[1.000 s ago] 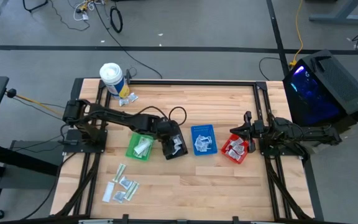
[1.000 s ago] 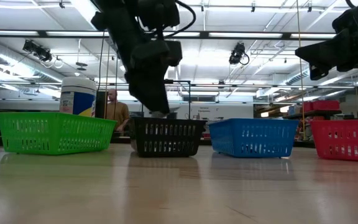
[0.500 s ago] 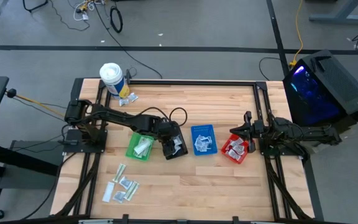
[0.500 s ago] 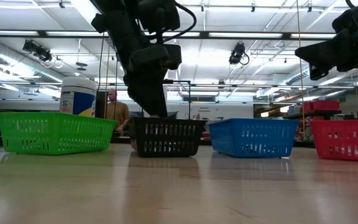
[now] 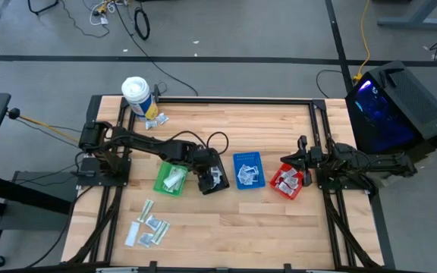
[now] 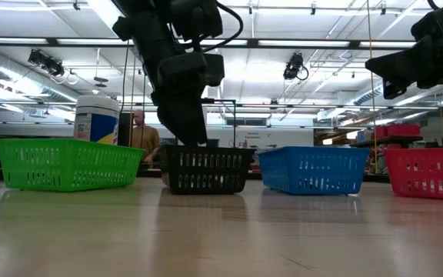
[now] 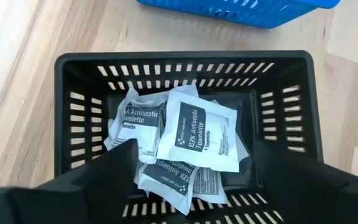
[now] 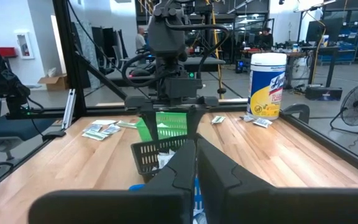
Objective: Pick & Place First Aid Supplies
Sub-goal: Put the towelette pack into the black basket, then put the bandage into the green basket
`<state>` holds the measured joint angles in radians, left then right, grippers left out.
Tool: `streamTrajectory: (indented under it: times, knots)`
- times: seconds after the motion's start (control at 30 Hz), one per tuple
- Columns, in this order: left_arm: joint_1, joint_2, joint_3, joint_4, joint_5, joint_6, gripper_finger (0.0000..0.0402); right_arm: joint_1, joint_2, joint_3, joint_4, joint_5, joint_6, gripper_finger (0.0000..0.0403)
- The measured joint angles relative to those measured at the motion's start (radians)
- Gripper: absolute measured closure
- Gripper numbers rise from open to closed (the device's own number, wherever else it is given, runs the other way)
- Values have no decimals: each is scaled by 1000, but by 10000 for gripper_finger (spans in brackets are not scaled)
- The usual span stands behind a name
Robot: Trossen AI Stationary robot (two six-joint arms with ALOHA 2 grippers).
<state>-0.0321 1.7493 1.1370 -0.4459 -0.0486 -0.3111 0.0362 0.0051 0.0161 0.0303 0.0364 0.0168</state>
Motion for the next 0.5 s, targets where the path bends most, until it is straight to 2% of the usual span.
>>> streamTrajectory:
  times: [0.23,0.5]
  knots:
    - [-12,-20,17,-48,0,8,38,0,0,0,0,0,0,380]
    - [-65,-70,161,-361,0,68,41,0,0,0,0,0,0,380]
